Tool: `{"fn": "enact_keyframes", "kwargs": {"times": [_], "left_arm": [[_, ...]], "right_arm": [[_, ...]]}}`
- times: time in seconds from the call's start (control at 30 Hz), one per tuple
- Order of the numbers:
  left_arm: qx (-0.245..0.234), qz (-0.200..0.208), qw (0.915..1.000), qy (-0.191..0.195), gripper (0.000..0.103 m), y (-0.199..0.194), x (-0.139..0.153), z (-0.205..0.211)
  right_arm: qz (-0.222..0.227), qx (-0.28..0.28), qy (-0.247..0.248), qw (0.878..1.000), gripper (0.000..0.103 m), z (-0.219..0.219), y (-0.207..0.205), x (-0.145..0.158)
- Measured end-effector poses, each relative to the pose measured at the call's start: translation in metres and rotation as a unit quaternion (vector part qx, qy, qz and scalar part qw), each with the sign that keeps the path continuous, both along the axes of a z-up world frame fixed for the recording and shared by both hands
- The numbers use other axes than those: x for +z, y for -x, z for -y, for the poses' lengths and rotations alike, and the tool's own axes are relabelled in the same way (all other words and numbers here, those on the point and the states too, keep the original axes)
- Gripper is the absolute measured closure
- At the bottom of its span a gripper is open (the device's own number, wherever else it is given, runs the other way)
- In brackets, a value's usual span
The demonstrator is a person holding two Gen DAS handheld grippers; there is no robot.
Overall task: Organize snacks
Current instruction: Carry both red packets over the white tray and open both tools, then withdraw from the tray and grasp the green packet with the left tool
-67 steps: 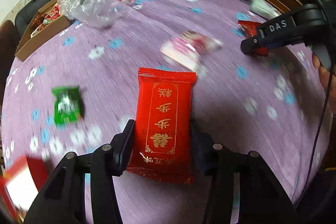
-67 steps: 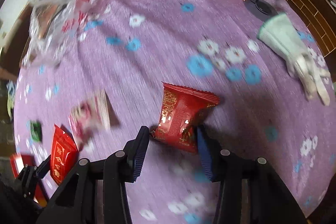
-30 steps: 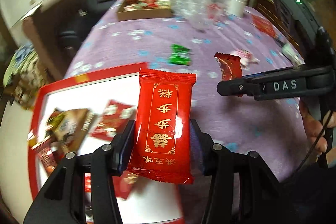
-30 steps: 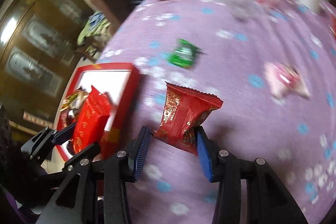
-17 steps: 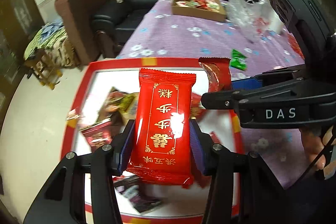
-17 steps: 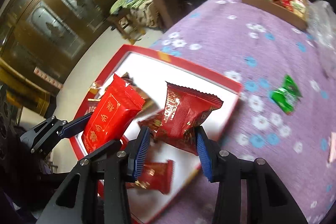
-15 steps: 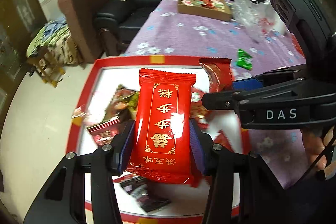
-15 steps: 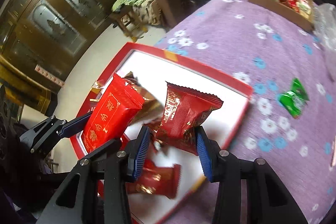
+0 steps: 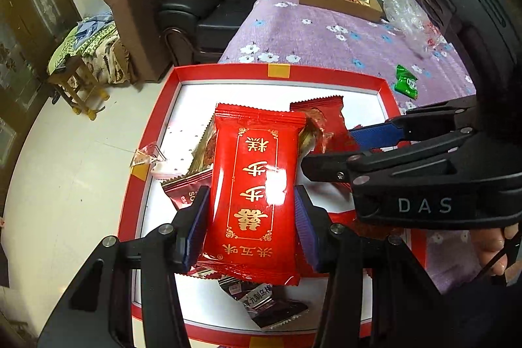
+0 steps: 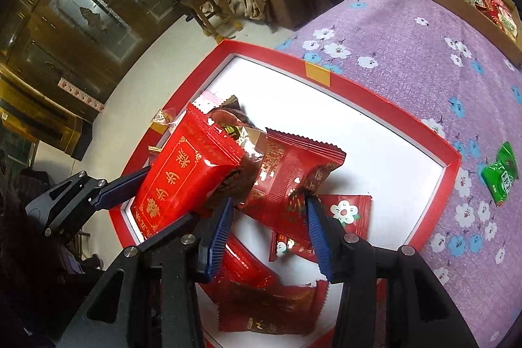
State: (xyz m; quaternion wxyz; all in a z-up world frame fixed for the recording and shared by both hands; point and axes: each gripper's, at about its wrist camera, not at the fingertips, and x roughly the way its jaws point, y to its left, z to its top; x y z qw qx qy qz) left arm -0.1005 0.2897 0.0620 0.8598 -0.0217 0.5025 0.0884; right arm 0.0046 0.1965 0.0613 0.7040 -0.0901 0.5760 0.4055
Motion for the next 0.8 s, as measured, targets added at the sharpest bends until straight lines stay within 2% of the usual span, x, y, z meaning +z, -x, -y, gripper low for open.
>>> {"fn": "enact_keyframes", "kwargs": {"times": [0.23, 0.33, 0.5, 0.63, 0.8], "left_arm": [[0.024, -0.013, 0.9996, -0.008, 0.054, -0.002, -0.004, -0.005], [0.043, -0.014, 0.9989, -0.016, 0.047, -0.001, -0.004, -0.008], [0.065, 0.012, 0.9958, -0.064, 0.047, -0.002, 0.008, -0.01], [0.052, 0.041, 0.9933, -0.094, 0.044, -0.012, 0.024, -0.001], [0.006, 0.073, 0.9941, -0.081, 0.033, -0.036, 0.038, 0.03]], "right_arm": [[-0.009, -0.006, 0.007, 1.0, 0.052, 0.0, -0.001, -0.003], [-0.01, -0.017, 0.004, 1.0, 0.047, 0.008, -0.003, -0.001], [0.004, -0.046, -0.016, 0.999, 0.044, 0.031, -0.008, 0.006], [0.007, -0.092, -0.03, 0.995, 0.043, 0.067, -0.02, 0.009], [-0.006, -0.181, -0.031, 0.983, 0.043, 0.135, -0.042, 0.001]]}}
